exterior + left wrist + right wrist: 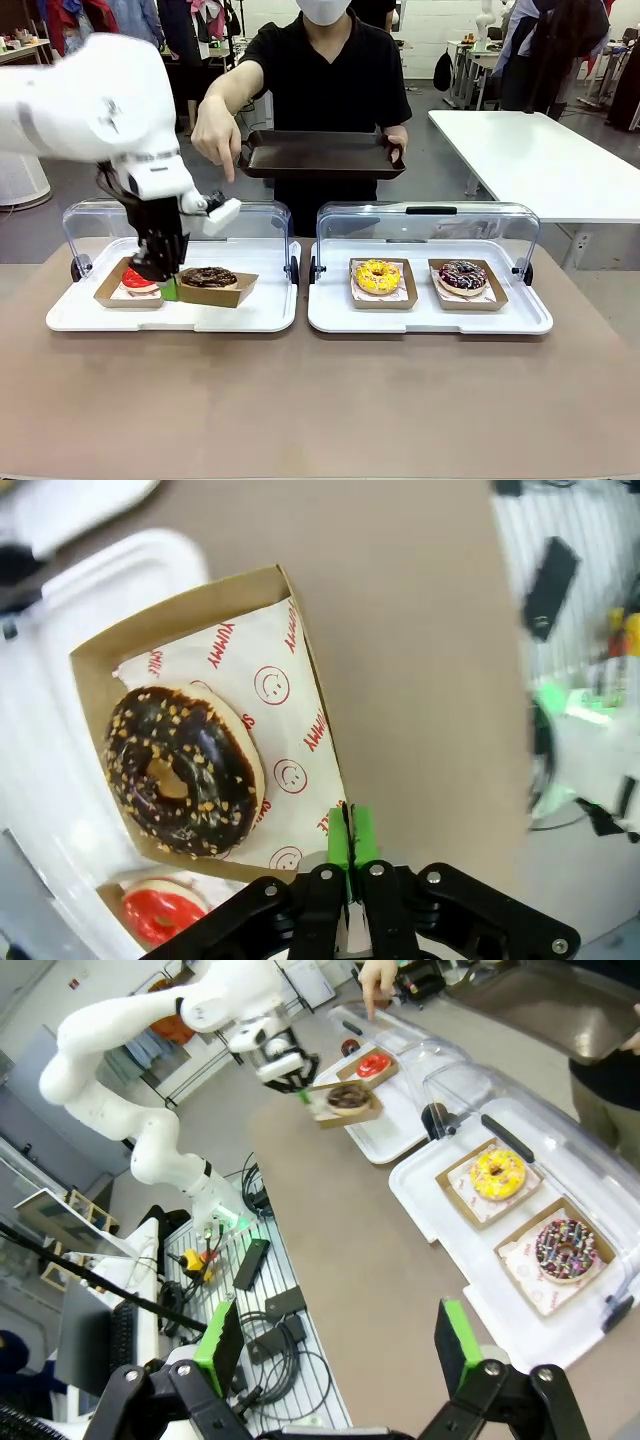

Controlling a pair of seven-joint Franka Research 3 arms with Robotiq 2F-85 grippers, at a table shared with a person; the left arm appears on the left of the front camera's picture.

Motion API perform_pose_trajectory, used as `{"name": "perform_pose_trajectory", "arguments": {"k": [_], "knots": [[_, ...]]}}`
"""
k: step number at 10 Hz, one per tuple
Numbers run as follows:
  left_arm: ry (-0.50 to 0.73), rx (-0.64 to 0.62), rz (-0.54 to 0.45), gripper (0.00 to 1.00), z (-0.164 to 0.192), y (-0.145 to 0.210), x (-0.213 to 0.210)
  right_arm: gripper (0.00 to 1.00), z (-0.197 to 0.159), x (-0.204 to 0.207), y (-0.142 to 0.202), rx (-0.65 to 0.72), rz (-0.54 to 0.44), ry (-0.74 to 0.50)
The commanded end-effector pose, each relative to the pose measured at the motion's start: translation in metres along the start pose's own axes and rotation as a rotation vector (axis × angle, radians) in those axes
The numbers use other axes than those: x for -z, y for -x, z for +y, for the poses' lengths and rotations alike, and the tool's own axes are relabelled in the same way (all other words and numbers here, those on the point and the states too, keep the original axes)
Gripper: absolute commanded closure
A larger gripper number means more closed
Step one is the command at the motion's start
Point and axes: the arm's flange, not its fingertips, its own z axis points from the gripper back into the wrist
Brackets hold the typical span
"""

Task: Provide the desired donut to the person.
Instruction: Pick up and lift the Paper togo box containing the Donut pointed at by the person.

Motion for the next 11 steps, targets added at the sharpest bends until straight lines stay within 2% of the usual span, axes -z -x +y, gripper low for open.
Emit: {"name": "perform_pose_trajectory", "arguments": {"k": [1,3,5,7,9,10,11], "knots": [[0.01,-0.008,-0.028,1.0,-0.036,-0.012,-0.042,0.0,0.0,-0.001,0.0,-0.007,-0.011,-0.01],[-0.162,-0.016,0.036,1.0,-0.067,-0.035,-0.09,0.0,0.0,-0.001,0.0,-0.007,-0.011,-0.01],[-0.27,-0.065,0.048,1.0,-0.07,-0.048,-0.133,0.0,0.0,-0.001,0.0,-0.007,-0.011,-0.01],[-0.276,-0.101,0.055,1.0,-0.056,-0.053,-0.151,0.0,0.0,-0.001,0.0,-0.007,-0.011,-0.01],[-0.284,-0.134,0.062,1.0,-0.048,-0.042,-0.151,0.0,0.0,-0.001,0.0,-0.007,-0.011,-0.01],[-0.292,-0.106,0.082,1.0,-0.048,-0.033,-0.144,0.0,0.0,-0.001,0.0,-0.007,-0.011,-0.01],[-0.272,-0.102,0.051,1.0,-0.053,-0.043,-0.152,0.0,0.0,-0.001,0.0,-0.007,-0.011,-0.01]]}}
